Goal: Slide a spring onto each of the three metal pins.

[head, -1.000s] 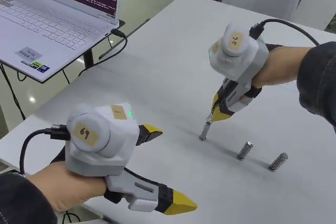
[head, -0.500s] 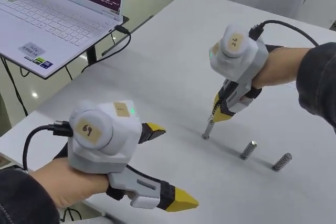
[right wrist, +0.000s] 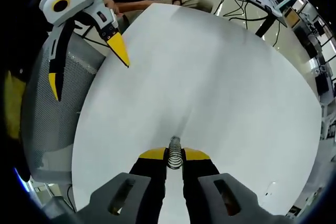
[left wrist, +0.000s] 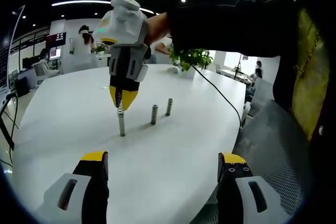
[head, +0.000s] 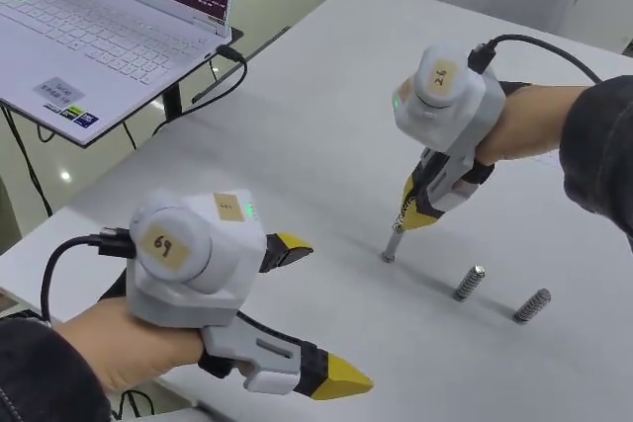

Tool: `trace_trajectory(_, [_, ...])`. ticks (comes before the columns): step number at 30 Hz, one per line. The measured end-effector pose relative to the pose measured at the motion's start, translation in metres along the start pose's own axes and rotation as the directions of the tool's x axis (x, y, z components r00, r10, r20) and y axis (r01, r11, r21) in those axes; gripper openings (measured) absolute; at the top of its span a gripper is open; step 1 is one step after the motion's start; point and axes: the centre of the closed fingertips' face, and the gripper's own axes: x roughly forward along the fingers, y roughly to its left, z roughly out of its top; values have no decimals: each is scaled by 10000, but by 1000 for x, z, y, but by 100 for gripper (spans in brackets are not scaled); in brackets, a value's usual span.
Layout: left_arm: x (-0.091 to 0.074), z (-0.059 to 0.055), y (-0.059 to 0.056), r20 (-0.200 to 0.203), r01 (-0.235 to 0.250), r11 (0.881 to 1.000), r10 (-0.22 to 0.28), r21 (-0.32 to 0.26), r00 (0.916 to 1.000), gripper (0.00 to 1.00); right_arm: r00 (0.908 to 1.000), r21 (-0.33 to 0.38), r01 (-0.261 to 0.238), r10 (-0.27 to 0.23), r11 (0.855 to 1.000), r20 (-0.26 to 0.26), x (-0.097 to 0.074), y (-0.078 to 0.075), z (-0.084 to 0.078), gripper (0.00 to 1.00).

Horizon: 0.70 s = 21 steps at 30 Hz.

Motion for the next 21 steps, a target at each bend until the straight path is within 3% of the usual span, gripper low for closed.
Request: trace_trajectory(21, [-3, -3, 2, 33, -32, 9999, 32, -111, 10000, 81, 9997, 7, -91, 91, 10000, -223, 5, 2, -4, 8])
